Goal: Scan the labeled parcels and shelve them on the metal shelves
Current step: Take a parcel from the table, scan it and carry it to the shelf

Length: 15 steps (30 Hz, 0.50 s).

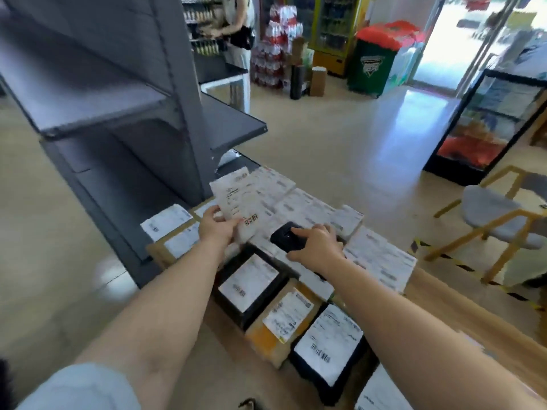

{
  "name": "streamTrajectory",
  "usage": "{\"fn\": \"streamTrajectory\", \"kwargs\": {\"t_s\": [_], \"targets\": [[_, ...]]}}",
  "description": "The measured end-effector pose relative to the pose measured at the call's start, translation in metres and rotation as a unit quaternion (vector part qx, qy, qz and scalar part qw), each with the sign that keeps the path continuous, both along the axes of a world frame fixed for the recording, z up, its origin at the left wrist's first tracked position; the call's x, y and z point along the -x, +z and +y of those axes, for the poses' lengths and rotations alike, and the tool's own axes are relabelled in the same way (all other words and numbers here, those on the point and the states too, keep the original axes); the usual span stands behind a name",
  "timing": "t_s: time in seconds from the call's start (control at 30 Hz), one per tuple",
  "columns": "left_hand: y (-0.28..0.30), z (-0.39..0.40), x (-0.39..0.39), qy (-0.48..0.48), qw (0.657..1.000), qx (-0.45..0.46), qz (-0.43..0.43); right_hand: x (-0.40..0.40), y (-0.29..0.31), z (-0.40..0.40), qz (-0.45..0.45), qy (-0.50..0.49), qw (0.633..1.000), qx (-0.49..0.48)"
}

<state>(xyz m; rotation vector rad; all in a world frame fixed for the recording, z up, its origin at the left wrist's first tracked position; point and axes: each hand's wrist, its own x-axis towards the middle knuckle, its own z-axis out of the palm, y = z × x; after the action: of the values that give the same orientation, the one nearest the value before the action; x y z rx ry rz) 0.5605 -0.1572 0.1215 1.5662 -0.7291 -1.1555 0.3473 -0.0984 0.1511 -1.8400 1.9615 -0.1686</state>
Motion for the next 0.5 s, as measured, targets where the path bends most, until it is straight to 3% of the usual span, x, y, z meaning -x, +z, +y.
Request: {"fn": "streamTrajectory", "kwargs": {"t_s": [0.27, 0.5], "targets": [[-0.016, 0.087, -0.252, 0.231, 0.971, -0.037, 0.054, -0.237, -0.006, -0.012, -0.068, 0.209, 0.974, 0.047], [0.014, 0.131, -0.472, 0.349, 0.932, 0.031, 0.093, -0.485, 0.017, -0.031, -0.087, 0.321, 0.937, 0.11]]}}
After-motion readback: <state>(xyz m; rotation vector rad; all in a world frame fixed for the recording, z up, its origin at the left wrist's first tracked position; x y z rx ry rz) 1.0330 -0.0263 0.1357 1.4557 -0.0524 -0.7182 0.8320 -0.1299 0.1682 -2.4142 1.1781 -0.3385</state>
